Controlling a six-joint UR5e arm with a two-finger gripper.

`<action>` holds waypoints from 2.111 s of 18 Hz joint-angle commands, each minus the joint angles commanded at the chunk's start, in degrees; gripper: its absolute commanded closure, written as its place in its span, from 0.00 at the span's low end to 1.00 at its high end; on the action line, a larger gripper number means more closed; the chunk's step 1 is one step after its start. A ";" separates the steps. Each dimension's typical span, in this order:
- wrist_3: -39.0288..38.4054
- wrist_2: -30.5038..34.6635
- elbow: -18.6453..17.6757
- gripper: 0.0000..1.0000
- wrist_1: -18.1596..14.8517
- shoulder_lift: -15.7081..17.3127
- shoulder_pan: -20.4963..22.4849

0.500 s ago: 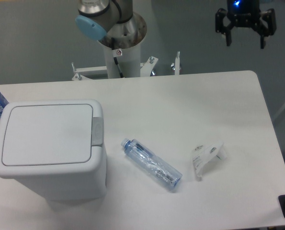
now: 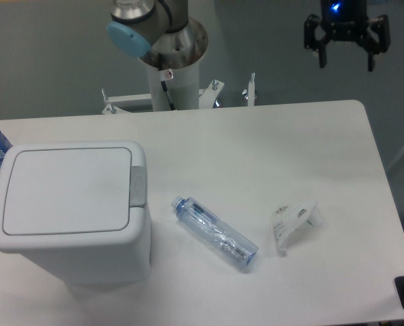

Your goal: Open the trash can

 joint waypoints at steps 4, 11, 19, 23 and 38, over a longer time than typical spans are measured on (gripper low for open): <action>-23.58 -7.46 2.20 0.00 0.00 -1.67 -5.45; -44.68 -15.20 5.25 0.00 0.44 -4.56 -16.52; -53.77 -14.95 12.13 0.00 3.15 -11.69 -25.06; -57.03 -14.86 11.70 0.00 5.19 -12.57 -26.73; -58.61 -14.95 8.62 0.00 5.19 -12.31 -28.93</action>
